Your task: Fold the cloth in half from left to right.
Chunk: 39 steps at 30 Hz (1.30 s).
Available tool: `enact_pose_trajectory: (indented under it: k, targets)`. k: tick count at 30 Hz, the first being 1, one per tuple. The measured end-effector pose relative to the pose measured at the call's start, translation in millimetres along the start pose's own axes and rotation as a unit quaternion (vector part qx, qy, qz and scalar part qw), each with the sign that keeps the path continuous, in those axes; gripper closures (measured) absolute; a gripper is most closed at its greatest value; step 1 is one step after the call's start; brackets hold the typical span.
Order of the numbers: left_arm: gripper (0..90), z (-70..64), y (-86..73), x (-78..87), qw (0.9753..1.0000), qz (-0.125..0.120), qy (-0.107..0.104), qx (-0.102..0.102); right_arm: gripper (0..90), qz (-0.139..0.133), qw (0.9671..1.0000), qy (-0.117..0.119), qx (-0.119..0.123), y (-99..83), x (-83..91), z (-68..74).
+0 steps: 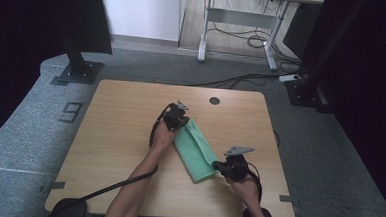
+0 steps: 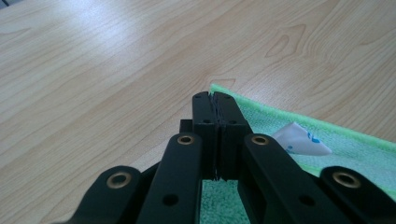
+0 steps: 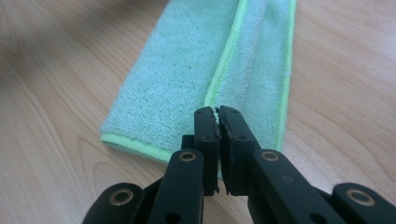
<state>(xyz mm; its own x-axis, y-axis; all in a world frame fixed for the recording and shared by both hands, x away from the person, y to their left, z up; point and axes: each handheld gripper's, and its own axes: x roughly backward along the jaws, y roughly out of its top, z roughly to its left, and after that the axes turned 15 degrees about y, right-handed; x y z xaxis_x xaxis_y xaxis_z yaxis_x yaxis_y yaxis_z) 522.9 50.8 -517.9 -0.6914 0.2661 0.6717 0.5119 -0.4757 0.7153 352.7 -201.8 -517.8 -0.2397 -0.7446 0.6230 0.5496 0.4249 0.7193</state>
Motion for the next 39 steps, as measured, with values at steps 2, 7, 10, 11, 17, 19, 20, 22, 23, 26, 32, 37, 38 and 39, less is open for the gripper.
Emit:
enact_pose_trajectory:
  k: [2, 7, 10, 11, 17, 19, 20, 22, 23, 26, 32, 37, 38, 39]
  targets:
    - [87.7, -0.9, -0.6, -1.3, 1.0000, 0.001, 0.001, 0.003, 85.2, 0.009, 1.0000, -0.003, -0.001, -1.4, -3.2, -1.0]
    - [85.7, -0.8, -4.4, -5.1, 1.0000, 0.006, 0.001, 0.005, 84.9, 0.023, 0.9997, -0.007, -0.001, -4.0, -7.8, -3.4]
    - [72.8, 0.6, -6.8, -6.0, 0.9997, 0.000, -0.004, 0.023, 84.4, 0.028, 0.9995, -0.011, 0.000, -5.4, -9.6, -5.2]
    - [67.2, 0.6, -6.8, -6.0, 0.9997, 0.000, -0.004, 0.023, 84.4, 0.028, 0.9995, -0.011, 0.000, -5.4, -9.6, -5.2]
    - [39.9, 11.2, -9.7, 3.4, 0.9981, -0.025, 0.001, 0.057, 82.6, 0.032, 0.9994, -0.015, -0.002, -7.0, -9.0, -6.6]
    - [36.8, 13.4, -10.4, 6.2, 0.9980, -0.027, 0.007, 0.057, 82.2, 0.032, 0.9994, -0.015, -0.002, -7.2, -8.7, -6.9]
    - [33.2, 15.2, -11.1, 8.8, 0.9976, -0.030, 0.013, 0.061, 81.8, 0.032, 0.9993, -0.016, -0.004, -7.4, -8.4, -7.0]
    - [28.1, 19.1, -13.2, 13.1, 0.9970, -0.034, 0.012, 0.068, 80.1, 0.032, 0.9993, -0.019, -0.003, -7.6, -7.5, -8.0]
    - [26.5, 21.6, -15.9, 17.2, 0.9968, -0.037, 0.017, 0.070, 76.7, 0.032, 0.9992, -0.025, -0.004, -7.5, -5.7, -8.6]
    - [23.4, 22.9, -19.3, 19.9, 0.9970, -0.037, 0.014, 0.067, 69.2, 0.022, 0.9991, -0.035, -0.005, -5.5, 0.4, -8.8]
    - [16.9, 17.2, -30.9, 28.3, 0.9982, -0.032, 0.011, 0.050, 49.5, -0.002, 0.9978, -0.067, -0.006, 3.7, 11.9, -15.1]
    - [15.0, 11.5, -35.5, 35.4, 0.9987, -0.034, 0.010, 0.037, 40.9, 0.004, 0.9966, -0.082, -0.010, 11.3, 9.8, -22.5]
    - [14.6, 10.0, -37.6, 38.9, 0.9988, -0.033, 0.007, 0.036, 40.1, 0.011, 0.9965, -0.082, -0.009, 11.8, 7.2, -24.1]
    - [14.5, 10.0, -37.6, 38.9, 0.9988, -0.033, 0.007, 0.036, 40.1, 0.011, 0.9965, -0.082, -0.009, 11.8, 7.2, -24.1]
